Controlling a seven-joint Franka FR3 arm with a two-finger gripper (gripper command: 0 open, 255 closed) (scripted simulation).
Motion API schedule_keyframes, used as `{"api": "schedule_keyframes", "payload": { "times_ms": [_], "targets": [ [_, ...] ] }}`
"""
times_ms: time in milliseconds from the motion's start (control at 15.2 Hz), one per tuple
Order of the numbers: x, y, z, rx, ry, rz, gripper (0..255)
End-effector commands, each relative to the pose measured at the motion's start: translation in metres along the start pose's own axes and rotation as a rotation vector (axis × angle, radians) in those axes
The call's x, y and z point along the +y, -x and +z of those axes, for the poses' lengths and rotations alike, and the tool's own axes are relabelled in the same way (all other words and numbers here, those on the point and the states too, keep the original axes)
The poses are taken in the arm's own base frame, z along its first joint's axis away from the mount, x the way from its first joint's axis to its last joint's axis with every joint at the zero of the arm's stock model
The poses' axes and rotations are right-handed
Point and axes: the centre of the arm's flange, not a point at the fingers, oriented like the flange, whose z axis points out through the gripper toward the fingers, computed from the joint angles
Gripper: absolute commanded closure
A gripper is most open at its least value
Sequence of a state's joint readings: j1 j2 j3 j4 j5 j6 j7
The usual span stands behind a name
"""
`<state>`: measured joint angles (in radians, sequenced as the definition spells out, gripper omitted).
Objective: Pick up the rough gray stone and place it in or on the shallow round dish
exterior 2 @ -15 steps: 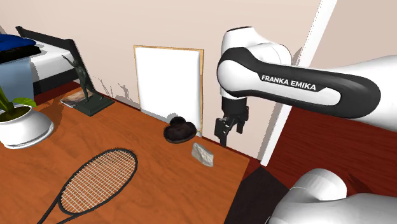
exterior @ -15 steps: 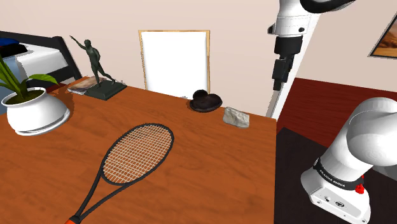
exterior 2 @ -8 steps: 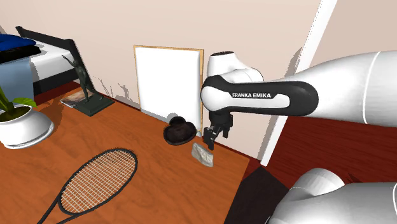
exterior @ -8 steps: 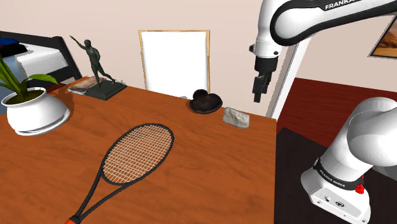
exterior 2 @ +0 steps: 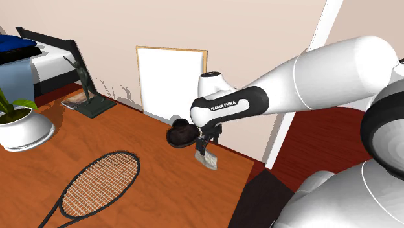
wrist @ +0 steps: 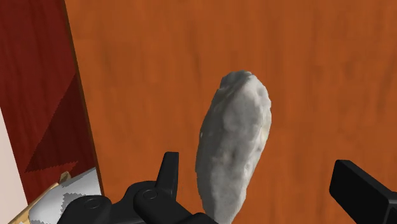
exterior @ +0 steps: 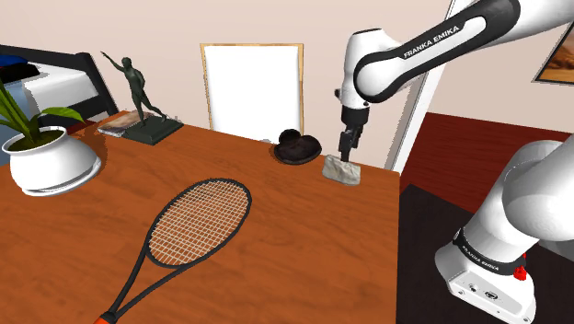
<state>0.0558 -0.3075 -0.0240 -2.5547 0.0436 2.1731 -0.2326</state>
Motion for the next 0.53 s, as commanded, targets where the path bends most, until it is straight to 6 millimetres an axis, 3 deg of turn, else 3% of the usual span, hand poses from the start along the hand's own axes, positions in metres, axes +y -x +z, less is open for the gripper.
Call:
{"api": "schedule_keyframes", "payload": {
  "times_ms": [0,462],
  "targets": [
    [0.002,-0.016,0.018,0.013,0.007,-0.017,0],
    [0.003,-0.02,0.054,0.016,0.008,-0.021,0]
  ]
}}
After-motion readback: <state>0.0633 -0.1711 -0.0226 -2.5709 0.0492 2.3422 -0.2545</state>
